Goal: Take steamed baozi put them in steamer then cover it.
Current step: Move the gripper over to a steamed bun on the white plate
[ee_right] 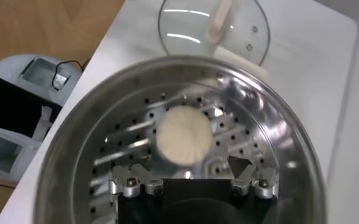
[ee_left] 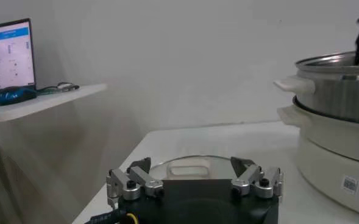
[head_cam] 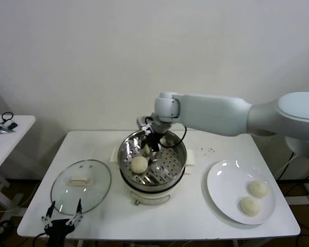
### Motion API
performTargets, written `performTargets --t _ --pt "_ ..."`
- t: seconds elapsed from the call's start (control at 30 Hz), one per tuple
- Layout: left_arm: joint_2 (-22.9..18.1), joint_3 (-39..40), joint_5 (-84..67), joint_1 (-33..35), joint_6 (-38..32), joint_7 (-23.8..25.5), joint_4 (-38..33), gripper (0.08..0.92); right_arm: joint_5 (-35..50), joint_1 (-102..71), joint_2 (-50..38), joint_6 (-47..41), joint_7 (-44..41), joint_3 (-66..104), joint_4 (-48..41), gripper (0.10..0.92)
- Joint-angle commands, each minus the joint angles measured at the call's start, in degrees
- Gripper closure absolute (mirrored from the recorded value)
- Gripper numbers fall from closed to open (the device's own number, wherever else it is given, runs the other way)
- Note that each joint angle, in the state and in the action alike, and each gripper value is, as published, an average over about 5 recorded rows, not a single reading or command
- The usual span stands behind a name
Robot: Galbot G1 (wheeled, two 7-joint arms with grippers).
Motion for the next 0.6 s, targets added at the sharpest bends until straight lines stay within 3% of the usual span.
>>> performTargets --t 0.03,0.33,0.6 --pt "-0.14 0.14 0.15 -0.01 0.17 -0.60 -0.01 0.177 -0.85 7.24 -14.80 2.63 -2.29 0.05 7.68 0.203" --pt "-0.62 0.18 -1.91 0.36 1.52 -1.92 -2.37 0.177 -8.88 6.06 -30.04 4.40 -4.59 -0.50 17.04 0.203" --pt "-1.14 0.13 -0.94 0.30 1.92 -1.84 -3.45 0.177 -21.59 -6.45 -42.33 5.42 -5.36 3.43 20.20 0.203"
